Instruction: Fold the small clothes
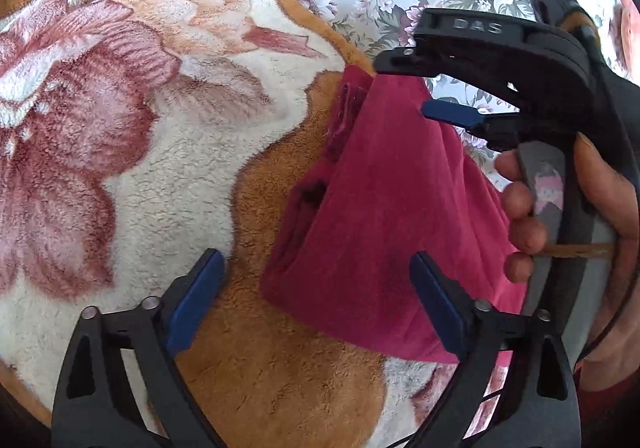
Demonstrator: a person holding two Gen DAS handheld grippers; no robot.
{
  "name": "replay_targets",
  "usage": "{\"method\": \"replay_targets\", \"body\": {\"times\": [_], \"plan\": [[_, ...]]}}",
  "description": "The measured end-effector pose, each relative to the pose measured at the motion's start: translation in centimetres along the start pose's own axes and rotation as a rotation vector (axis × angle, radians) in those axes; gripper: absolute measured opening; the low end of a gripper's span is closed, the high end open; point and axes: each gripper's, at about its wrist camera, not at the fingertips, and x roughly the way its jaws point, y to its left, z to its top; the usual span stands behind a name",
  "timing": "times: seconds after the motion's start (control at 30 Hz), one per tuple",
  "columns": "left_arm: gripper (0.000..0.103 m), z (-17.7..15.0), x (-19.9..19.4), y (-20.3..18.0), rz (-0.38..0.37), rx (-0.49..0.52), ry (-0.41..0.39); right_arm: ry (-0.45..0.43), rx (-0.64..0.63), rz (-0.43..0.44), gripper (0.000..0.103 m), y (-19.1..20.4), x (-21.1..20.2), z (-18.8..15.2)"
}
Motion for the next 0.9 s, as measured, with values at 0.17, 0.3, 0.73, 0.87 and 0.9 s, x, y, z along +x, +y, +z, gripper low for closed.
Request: {"method": "replay_targets", "body": {"times": [0.17,0.3,0.73,0.87,0.9], "plan": [[0.102,-0.1,0.7,-0.8,0.028,0.008,-0.028,0.063,-0.065,-0.051,0.064,1.2,2.9,1.6],[0.102,-0.1,1.5,-1.7,0.071,0.058,-0.032,0.138,-0.144,-0.120,0.065,2.0,5.4,2.5],[0.040,0.7,0.7,-1.6,-0.063,0.049,-0.050,-0.050,-0.201,0.001,0.014,0.1,-0.7,0.8],[0.026,-0.1,-1.8,-4.0,-0.141,0.168,-0.106,-0.181,-0.126,0.072,0.013,-2.7,-6.7,-0.3],[0.026,-0.4,-2.6,-5.0,-0.171,0.215,-0.121,-0.211,-0.113,0.073,0.013,-3.3,-8.2,-0.8]]}}
